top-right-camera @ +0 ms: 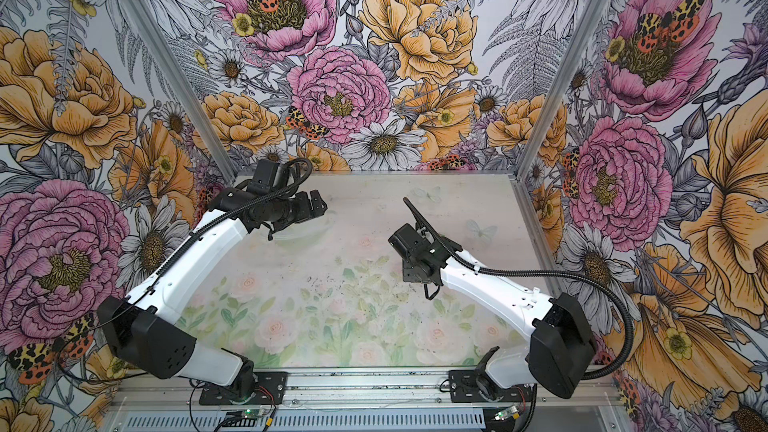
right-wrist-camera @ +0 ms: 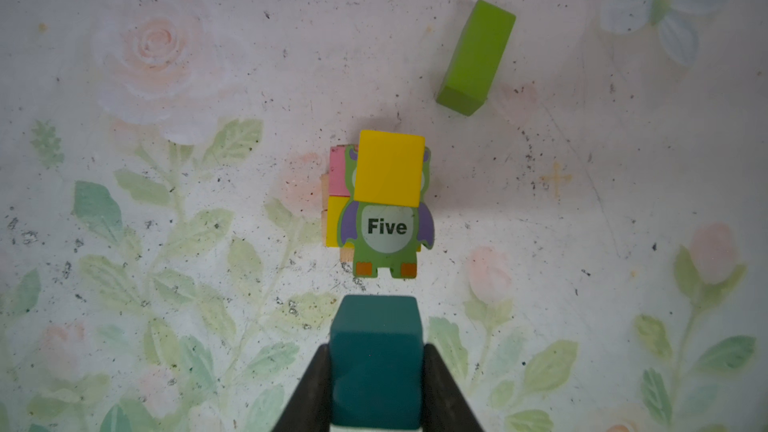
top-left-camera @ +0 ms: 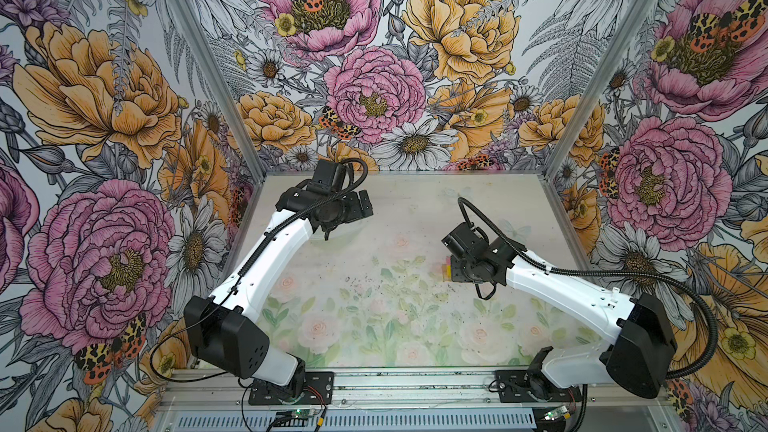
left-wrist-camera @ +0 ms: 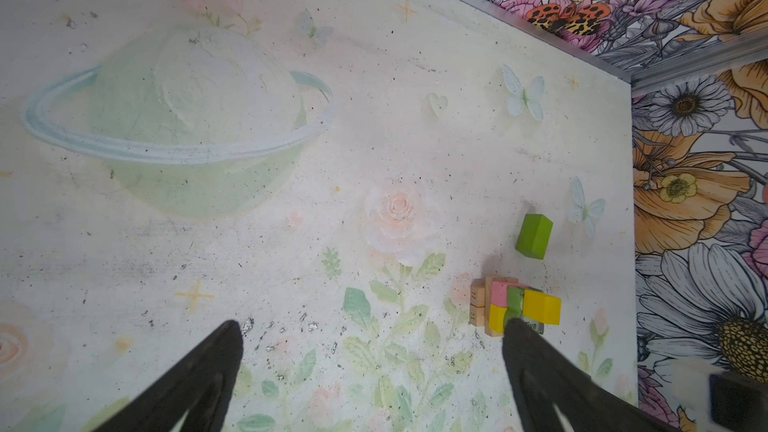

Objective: Build the wood block tower
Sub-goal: 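Lift the teal cube with the right gripper and carry it toward the stack, then lower the teal cube beside the owl block at the stack's near side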

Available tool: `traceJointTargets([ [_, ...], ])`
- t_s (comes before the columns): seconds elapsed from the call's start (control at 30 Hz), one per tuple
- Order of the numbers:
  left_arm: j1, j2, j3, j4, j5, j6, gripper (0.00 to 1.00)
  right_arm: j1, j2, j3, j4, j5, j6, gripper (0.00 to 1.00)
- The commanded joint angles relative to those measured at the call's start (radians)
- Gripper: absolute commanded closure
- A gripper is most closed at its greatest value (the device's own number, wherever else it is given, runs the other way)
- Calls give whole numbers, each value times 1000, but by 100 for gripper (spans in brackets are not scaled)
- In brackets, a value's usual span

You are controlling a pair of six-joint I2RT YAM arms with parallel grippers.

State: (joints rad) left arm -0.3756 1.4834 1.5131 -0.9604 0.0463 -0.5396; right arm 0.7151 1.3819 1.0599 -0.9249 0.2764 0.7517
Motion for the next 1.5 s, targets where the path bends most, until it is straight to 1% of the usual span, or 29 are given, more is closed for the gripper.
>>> traceJointTargets([
  [0.0,-17,4,36,15,16,6,1,-24,-28,-27,83,-37,6,76],
  [0.43,-30,-5,43,14,2,-8,1,-68,20,-35,145,-79,-37,76],
  [1.2,-31,26,93,12,11,2,1,-117,60,-50,164,-108,-58,76],
  [1.47,-29,31,99,12,12,3,1,-127,77,-44,172,-111,-63,75],
])
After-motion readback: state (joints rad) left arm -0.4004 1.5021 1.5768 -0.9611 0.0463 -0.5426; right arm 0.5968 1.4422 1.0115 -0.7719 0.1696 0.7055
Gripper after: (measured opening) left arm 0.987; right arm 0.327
